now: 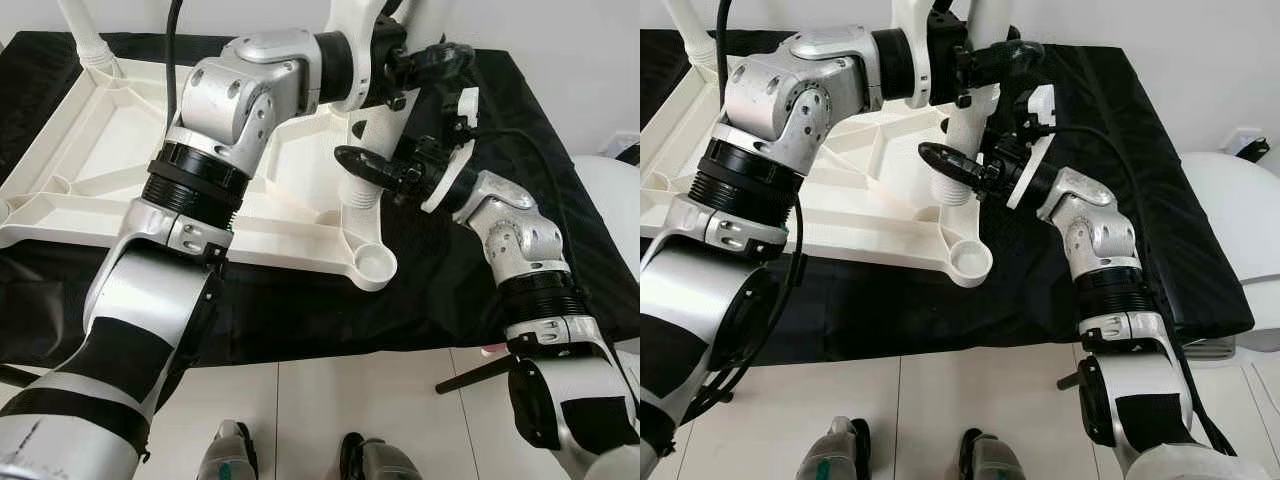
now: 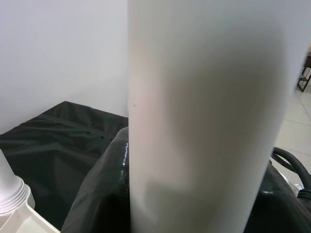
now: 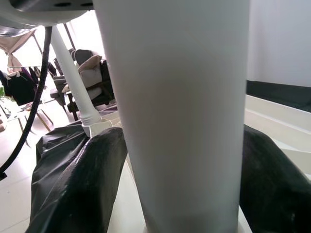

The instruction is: Building children table

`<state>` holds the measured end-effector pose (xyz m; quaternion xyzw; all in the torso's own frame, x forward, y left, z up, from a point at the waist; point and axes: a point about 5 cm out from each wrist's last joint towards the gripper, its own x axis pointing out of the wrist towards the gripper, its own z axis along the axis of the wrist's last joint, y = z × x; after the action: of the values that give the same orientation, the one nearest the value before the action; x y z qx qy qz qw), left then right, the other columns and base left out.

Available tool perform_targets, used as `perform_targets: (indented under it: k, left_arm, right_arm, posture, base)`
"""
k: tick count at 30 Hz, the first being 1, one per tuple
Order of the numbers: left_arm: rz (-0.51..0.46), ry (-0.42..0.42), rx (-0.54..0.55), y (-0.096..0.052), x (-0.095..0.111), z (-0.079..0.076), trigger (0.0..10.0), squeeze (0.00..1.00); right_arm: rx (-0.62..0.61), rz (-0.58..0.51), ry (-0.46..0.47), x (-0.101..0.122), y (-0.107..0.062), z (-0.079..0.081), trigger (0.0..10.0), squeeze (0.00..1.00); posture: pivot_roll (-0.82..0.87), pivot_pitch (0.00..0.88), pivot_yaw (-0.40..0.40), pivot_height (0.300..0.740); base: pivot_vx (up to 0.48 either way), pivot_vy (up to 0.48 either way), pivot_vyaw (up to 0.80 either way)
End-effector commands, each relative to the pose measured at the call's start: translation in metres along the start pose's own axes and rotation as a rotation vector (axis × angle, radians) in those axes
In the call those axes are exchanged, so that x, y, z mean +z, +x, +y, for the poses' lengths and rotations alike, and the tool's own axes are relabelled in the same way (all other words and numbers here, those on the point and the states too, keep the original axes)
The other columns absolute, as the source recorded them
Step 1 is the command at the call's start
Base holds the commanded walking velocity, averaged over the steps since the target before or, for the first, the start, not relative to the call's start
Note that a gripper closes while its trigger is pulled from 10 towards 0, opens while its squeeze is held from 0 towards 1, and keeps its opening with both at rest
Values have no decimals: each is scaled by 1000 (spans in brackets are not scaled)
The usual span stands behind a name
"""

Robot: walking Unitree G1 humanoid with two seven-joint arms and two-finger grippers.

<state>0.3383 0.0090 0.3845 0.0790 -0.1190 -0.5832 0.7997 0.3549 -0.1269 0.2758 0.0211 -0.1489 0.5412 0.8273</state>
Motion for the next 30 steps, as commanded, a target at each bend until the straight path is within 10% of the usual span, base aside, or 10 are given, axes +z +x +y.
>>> perform_targets:
  k: [1, 21, 22, 23, 24, 26, 30]
  left_arm:
    - [-20, 50, -43, 3, 8, -7, 10000, 0]
    - [-24, 52, -63, 4, 7, -11, 10000, 0]
    - [-24, 51, -63, 4, 6, -11, 10000, 0]
    - [-24, 51, -63, 4, 6, -11, 10000, 0]
    - [-24, 51, -63, 4, 6, -11, 10000, 0]
    - [-24, 51, -62, 3, 6, -10, 10000, 0]
    - [-24, 51, -63, 3, 6, -10, 10000, 0]
  right_arm:
    - [-3, -9, -19, 9, -1, -2, 10000, 0]
    - [-30, -41, -25, 23, -2, -8, 10000, 0]
    - [-27, -43, -24, 23, -2, -8, 8863, 0]
    - [-25, -43, -23, 23, -2, -7, 3333, 0]
    - [-25, -43, -23, 23, -2, -7, 3333, 0]
    - [-18, -39, -18, 22, -3, -6, 0, 0]
    - [-14, -36, -15, 21, -3, -6, 0, 0]
  posture:
    - [104, 189, -41, 740]
    - [99, 190, -41, 740]
    - [99, 190, -41, 740]
    - [99, 190, -41, 740]
    - [99, 190, -41, 740]
    - [99, 194, -42, 740]
    - [99, 194, -42, 740]
  base:
    - [0, 0, 0]
    - [0, 0, 0]
    - [0, 0, 0]
    - [0, 0, 0]
    - [0, 0, 0]
    - [0, 0, 0]
    - [0, 0, 0]
